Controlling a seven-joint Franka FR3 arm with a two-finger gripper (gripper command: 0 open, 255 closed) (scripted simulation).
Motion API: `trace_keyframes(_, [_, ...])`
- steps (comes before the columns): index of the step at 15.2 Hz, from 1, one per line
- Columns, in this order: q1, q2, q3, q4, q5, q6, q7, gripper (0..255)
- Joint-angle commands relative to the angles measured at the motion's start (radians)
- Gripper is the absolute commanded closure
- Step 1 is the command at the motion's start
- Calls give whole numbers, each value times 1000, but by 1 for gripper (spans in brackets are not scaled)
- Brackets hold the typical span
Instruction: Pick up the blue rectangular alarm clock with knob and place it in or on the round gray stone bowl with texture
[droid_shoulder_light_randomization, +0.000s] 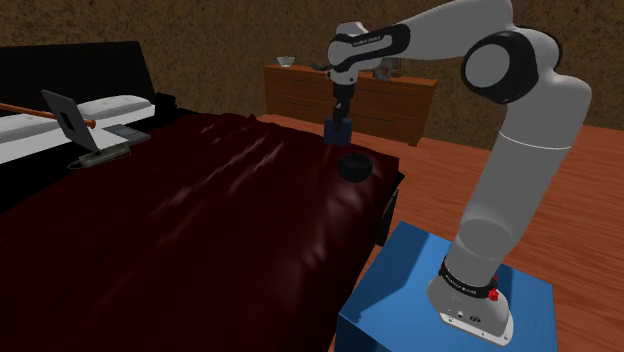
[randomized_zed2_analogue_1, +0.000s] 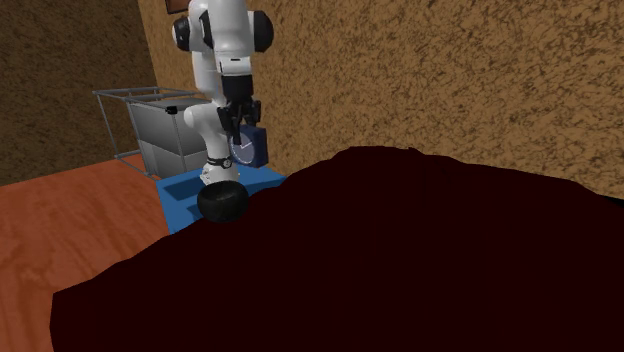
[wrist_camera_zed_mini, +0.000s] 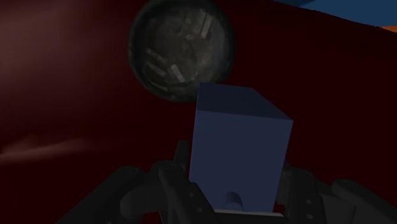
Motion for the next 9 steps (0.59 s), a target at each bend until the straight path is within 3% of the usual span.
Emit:
trace_keyframes(1, [-20, -36, -20, -36, -8, 1, -39, 255])
trace_keyframes(6, [-67, -106, -69, -104, -30, 0, -129, 255])
trace_keyframes(9, [-67, -103, -70, -141, -29, 40, -129, 255])
